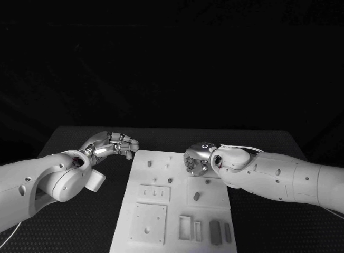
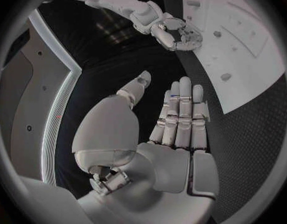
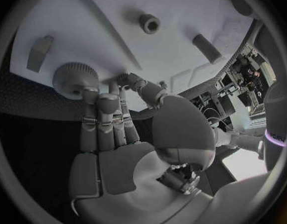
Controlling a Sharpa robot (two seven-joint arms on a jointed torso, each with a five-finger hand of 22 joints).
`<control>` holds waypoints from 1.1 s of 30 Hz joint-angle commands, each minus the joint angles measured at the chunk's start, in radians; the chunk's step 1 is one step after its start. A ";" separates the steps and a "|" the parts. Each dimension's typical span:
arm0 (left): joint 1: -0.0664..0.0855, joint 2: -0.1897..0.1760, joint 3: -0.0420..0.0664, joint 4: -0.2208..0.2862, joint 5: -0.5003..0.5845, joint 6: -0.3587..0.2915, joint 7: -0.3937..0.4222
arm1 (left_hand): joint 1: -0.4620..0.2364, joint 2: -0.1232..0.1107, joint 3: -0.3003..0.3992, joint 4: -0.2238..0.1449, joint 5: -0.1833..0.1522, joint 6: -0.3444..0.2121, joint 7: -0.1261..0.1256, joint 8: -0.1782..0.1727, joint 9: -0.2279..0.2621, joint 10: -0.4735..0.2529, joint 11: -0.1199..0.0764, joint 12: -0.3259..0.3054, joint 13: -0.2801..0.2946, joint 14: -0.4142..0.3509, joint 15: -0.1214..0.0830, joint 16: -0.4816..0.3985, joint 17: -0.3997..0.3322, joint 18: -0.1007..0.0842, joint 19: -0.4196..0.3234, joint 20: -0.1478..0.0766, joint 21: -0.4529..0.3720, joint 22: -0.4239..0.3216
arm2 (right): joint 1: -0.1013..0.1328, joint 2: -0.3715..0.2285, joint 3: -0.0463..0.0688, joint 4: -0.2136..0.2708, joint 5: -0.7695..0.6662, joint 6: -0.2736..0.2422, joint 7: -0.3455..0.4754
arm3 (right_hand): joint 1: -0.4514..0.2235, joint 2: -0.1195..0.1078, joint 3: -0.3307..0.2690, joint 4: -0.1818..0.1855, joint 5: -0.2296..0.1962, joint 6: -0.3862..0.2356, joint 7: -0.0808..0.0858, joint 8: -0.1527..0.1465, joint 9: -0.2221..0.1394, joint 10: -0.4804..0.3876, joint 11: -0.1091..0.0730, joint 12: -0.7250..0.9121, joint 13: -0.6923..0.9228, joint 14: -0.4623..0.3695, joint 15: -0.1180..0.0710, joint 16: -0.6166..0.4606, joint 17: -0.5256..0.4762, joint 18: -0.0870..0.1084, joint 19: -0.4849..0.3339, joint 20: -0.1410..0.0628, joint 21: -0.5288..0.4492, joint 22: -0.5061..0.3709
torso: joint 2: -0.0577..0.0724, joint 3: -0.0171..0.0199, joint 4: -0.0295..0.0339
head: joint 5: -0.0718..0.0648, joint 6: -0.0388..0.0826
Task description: Assemble the parts on the task board
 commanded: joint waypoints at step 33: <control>0.001 0.006 0.001 -0.002 0.006 0.013 0.007 | -0.009 0.008 0.008 -0.004 0.001 -0.002 0.003 -0.007 0.003 -0.001 0.004 -0.006 0.003 -0.006 0.001 -0.005 -0.002 0.004 -0.009 0.003 0.002 0.015 | 0.022 0.010 -0.005 0.019 -0.054 -0.092 -0.114 | -0.003 0.042 0.045 -0.001 -0.005 0.093 -0.033 0.052 0.039 0.094 -0.039 0.042 0.056 -0.013 -0.048 0.019 -0.003 0.047 0.004 -0.014 0.021 0.016 | -0.001 -0.0019 -0.0005 | 0.003 0.009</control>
